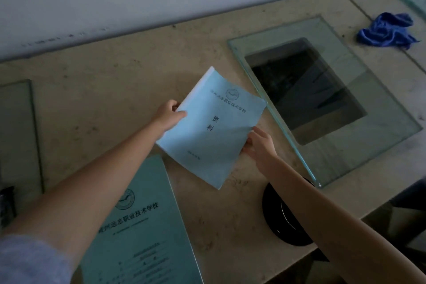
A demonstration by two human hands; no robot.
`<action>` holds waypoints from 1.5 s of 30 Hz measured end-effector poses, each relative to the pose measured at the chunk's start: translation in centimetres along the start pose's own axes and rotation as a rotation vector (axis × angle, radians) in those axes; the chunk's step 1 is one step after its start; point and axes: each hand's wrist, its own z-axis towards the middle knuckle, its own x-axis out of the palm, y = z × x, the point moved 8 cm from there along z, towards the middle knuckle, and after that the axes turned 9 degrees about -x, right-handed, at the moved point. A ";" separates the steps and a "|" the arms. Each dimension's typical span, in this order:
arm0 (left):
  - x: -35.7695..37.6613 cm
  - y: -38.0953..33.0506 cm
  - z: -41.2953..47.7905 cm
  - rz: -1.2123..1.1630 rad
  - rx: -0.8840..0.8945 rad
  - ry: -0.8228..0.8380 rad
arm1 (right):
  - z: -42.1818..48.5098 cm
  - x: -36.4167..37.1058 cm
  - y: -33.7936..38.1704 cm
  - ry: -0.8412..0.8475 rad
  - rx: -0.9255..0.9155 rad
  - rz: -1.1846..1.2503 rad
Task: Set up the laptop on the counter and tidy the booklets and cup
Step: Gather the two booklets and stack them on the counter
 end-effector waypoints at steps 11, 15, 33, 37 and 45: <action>-0.4 -5.5 -6.3 -0.337 0.104 0.279 | 1.3 1.1 0.4 0.022 0.019 -0.030; -1.1 -6.3 -10.0 -0.284 0.168 0.370 | -0.4 2.4 -0.2 0.073 0.183 0.136; -10.6 10.6 -19.1 -0.271 -0.067 0.181 | -11.2 8.5 -3.4 0.565 0.146 0.073; -10.9 18.2 -20.0 -0.312 -0.215 0.185 | -13.6 10.5 -4.4 0.602 0.109 -0.043; -8.9 27.8 -21.9 -0.455 -0.374 0.175 | -16.6 13.4 -6.8 0.598 0.028 -0.335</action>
